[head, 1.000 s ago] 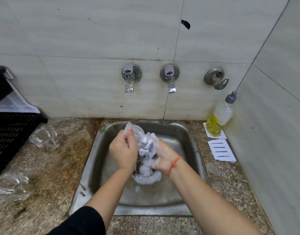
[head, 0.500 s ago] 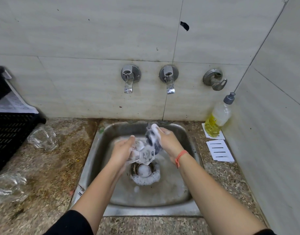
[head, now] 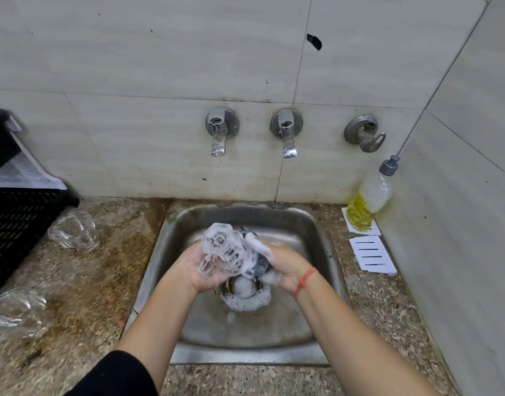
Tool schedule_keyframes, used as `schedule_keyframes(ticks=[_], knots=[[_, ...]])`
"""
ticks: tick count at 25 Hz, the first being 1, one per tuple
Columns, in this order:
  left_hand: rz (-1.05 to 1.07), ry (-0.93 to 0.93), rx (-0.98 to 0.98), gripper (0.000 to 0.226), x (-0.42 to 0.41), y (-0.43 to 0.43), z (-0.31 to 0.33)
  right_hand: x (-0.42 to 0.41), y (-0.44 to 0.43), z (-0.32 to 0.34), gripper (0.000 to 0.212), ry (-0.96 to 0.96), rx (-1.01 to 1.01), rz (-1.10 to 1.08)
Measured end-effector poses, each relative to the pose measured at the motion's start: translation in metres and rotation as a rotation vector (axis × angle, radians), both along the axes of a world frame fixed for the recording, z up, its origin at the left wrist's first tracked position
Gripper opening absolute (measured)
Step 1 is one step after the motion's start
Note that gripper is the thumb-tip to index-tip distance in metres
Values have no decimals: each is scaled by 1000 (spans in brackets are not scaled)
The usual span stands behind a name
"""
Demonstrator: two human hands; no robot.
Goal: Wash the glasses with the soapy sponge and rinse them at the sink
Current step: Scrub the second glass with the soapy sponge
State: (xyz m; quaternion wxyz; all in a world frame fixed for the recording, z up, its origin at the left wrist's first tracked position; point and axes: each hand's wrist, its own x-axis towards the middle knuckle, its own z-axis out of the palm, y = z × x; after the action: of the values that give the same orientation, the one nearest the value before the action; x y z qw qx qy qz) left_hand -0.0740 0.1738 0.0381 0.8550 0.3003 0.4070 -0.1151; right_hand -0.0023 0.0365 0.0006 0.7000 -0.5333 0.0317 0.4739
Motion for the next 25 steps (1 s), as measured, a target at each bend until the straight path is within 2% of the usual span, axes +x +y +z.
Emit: schedule_keyframes(ticks=[2,4,6,8,10,11,13,14,16,19,20,21,22,24,25], knots=[[-5,17,21,27,1,0,6,-5,1,-5,65,120,104,-55],[15,54,162,24,2,-3,7,-8,0,-6,47,189,136,-126],[140,-1,248,29,4,-4,-2,-11,1,2,37,235,159,-156],[280,-77,309,48,7,-1,-13,-8,7,4,33,241,97,-214],[351,-137,502,59,8,-5,-18,-8,14,7,36,199,41,-263],[326,-177,669,52,7,-9,-18,-7,17,8,42,159,22,-290],[234,-258,885,36,4,-15,-20,-10,22,8,55,16,-9,-257],[227,-244,835,35,4,-15,-20,-13,23,8,49,-100,-29,-196],[251,-177,601,32,6,-10,-15,-21,18,15,27,-460,-114,-58],[181,-79,320,31,8,-7,-6,-30,11,27,43,-1062,-362,181],[170,-74,258,31,7,-9,-4,-32,9,32,43,-1168,-402,233],[184,-94,209,30,6,-12,-1,-32,9,32,43,-1173,-416,241],[203,-130,196,29,5,-15,1,-32,9,34,41,-1058,-352,179],[238,-234,238,29,5,-22,-1,-26,11,38,24,-493,-16,9],[255,-296,282,34,5,-24,-2,-20,12,37,26,-201,148,-45]])
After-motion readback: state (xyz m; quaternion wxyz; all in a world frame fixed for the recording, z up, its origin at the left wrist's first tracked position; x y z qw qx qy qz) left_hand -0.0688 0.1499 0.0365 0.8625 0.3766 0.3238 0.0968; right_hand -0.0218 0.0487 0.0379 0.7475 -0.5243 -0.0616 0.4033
